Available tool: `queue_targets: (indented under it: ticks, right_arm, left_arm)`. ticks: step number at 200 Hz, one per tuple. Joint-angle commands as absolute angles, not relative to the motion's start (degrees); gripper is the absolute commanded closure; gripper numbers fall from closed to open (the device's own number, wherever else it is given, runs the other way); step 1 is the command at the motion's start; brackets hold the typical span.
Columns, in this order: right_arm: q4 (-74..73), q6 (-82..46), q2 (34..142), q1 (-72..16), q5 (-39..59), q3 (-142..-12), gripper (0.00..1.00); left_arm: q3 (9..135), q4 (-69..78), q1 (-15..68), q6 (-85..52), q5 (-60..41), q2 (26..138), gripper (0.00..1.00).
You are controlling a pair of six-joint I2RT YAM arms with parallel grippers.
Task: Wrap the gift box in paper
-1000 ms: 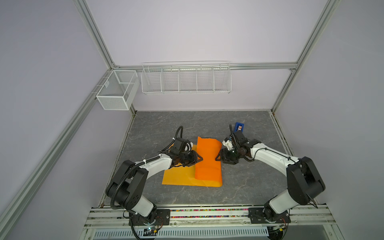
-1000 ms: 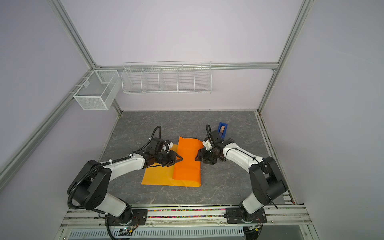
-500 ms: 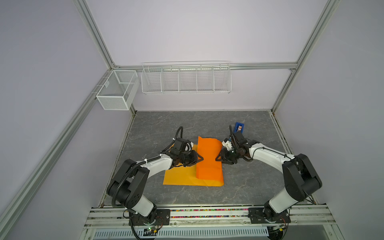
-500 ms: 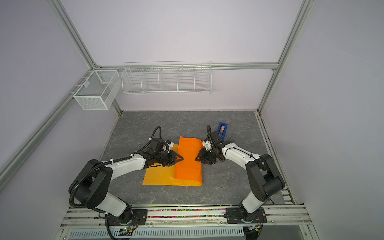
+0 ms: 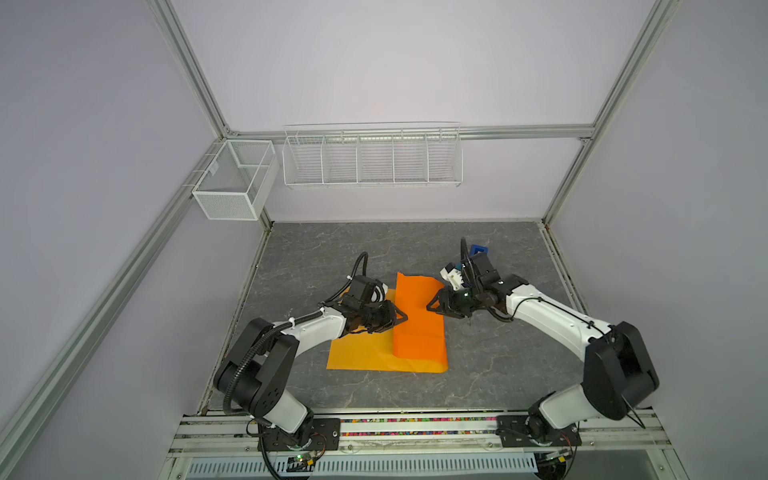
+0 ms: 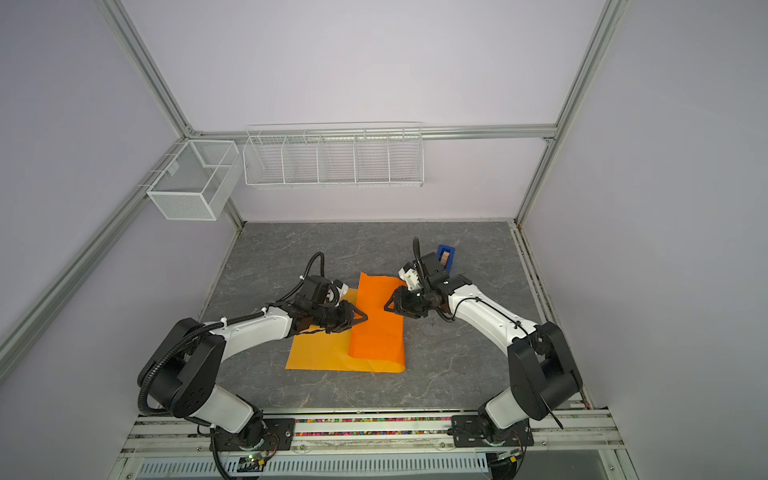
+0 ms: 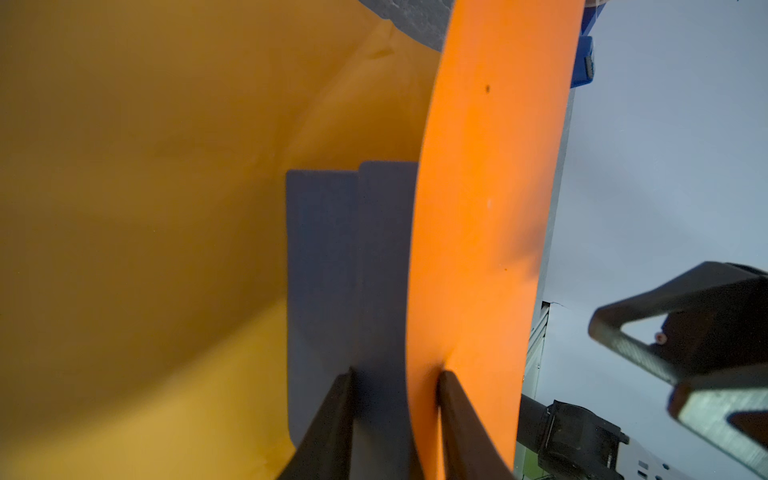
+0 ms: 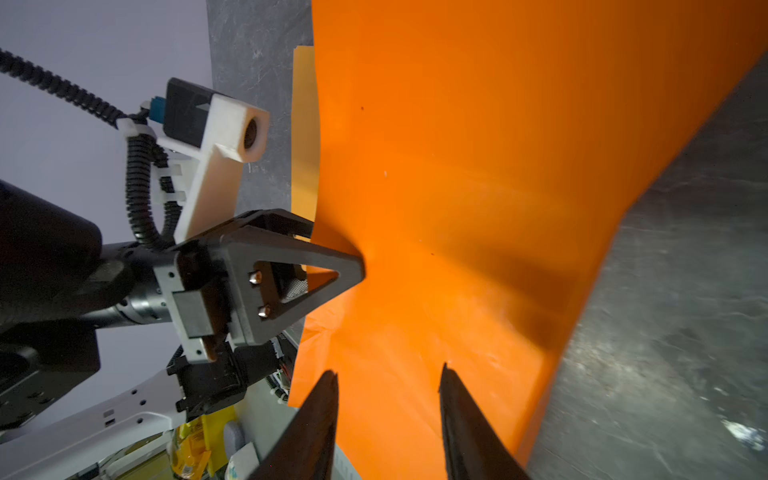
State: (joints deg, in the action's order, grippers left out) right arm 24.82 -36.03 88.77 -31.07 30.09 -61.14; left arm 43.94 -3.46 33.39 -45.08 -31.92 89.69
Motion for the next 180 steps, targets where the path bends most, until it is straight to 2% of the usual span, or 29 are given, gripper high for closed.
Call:
queue_targets:
  ticks: [1, 72, 141, 180]
  right_arm:
    - [21.2, -38.1, 92.8, -33.5, 33.8, -63.0, 0.61]
    - [20.7, -38.6, 98.2, -33.7, 32.6, -62.3, 0.71]
    - [22.5, -36.8, 99.1, -33.7, 31.9, -60.3, 0.73]
    - [22.5, -36.6, 99.1, -33.7, 32.1, -60.4, 0.73]
  left_arm:
    - [43.3, -10.5, 34.0, -44.0, -28.2, 92.0, 0.69]
    - [43.5, -11.1, 34.0, -43.8, -28.2, 91.8, 0.66]
    - [46.9, -16.0, 34.0, -42.9, -26.8, 87.7, 0.52]
    - [49.3, -20.9, 33.9, -41.2, -25.1, 84.5, 0.52]
